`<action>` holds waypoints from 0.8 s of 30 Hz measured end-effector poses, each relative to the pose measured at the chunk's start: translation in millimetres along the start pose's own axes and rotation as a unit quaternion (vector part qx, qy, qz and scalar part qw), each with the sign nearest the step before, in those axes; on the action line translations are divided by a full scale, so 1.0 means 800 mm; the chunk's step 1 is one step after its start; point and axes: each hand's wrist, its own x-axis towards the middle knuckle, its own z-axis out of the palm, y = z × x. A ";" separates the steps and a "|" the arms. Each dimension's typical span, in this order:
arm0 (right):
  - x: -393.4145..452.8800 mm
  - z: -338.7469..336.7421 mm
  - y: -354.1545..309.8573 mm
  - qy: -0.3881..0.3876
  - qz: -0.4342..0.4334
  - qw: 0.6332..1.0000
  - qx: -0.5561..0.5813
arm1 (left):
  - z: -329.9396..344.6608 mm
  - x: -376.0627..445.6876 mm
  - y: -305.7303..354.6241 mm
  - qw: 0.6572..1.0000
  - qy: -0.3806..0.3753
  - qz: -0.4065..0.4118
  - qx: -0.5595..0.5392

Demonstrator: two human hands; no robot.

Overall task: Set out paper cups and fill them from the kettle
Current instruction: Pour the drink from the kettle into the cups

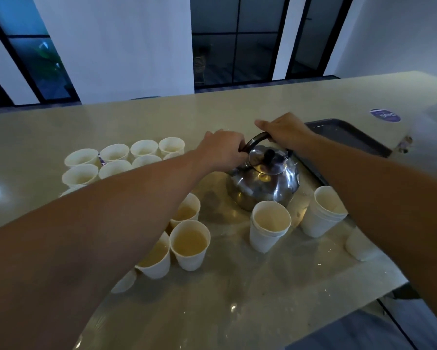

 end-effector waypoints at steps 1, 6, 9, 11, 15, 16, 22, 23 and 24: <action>0.001 0.002 0.004 0.002 0.008 1.000 0.004 | 0.004 0.001 0.000 1.000 0.004 0.000 0.004; 0.003 0.006 0.011 0.011 0.028 1.000 0.005 | 0.015 0.002 0.003 1.000 0.004 -0.004 0.007; 0.005 0.005 0.016 0.021 0.036 0.999 0.002 | 0.022 0.002 0.010 1.000 0.001 -0.009 -0.007; 0.007 0.003 0.019 0.020 0.046 0.999 0.006 | 0.026 0.003 0.013 1.000 -0.006 -0.015 -0.011; 0.009 -0.003 0.022 0.030 0.059 0.998 0.001 | 0.026 -0.005 0.023 0.999 0.002 -0.029 -0.025; 0.009 -0.004 0.022 0.032 0.060 0.998 0.002 | 0.023 -0.013 0.028 0.999 0.021 -0.027 -0.036; 0.011 -0.008 0.030 0.060 0.091 0.992 0.057 | 0.007 -0.077 0.060 0.976 -0.067 0.019 -0.205; 0.011 -0.007 0.031 0.061 0.092 0.992 0.057 | 0.012 -0.087 0.062 0.972 -0.105 0.018 -0.208; 0.009 -0.008 0.031 0.061 0.090 0.993 0.052 | 0.021 -0.096 0.065 0.974 -0.128 0.023 -0.184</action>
